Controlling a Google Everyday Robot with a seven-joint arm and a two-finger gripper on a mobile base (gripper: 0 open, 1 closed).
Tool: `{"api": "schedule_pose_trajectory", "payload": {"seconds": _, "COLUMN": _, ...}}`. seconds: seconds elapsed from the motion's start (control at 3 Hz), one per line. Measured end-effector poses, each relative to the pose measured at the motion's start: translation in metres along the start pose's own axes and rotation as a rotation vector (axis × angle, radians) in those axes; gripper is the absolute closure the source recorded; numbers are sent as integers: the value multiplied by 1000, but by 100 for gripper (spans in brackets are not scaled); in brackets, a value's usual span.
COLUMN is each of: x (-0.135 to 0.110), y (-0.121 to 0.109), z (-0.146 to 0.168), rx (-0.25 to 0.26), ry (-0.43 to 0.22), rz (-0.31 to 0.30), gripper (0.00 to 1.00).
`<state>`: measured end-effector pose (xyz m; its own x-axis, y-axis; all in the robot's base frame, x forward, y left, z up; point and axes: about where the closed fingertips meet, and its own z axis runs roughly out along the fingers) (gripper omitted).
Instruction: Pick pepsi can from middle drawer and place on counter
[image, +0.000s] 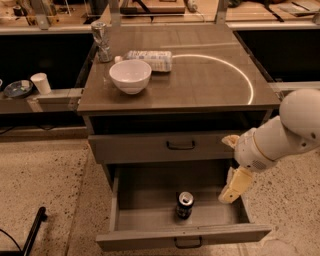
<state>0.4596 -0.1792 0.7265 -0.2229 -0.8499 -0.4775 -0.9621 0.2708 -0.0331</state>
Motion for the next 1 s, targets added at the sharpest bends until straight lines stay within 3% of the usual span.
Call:
{"api": "schedule_pose_trajectory", "payload": {"seconds": 0.67, "x": 37, "y": -22, "z": 97, "rx": 4, "ry": -162, "rz": 64, "gripper": 0}}
{"api": "schedule_pose_trajectory", "payload": {"seconds": 1.0, "x": 45, "y": -18, "z": 129, "rx": -6, "ry": -244, "rz": 1, "gripper": 0}}
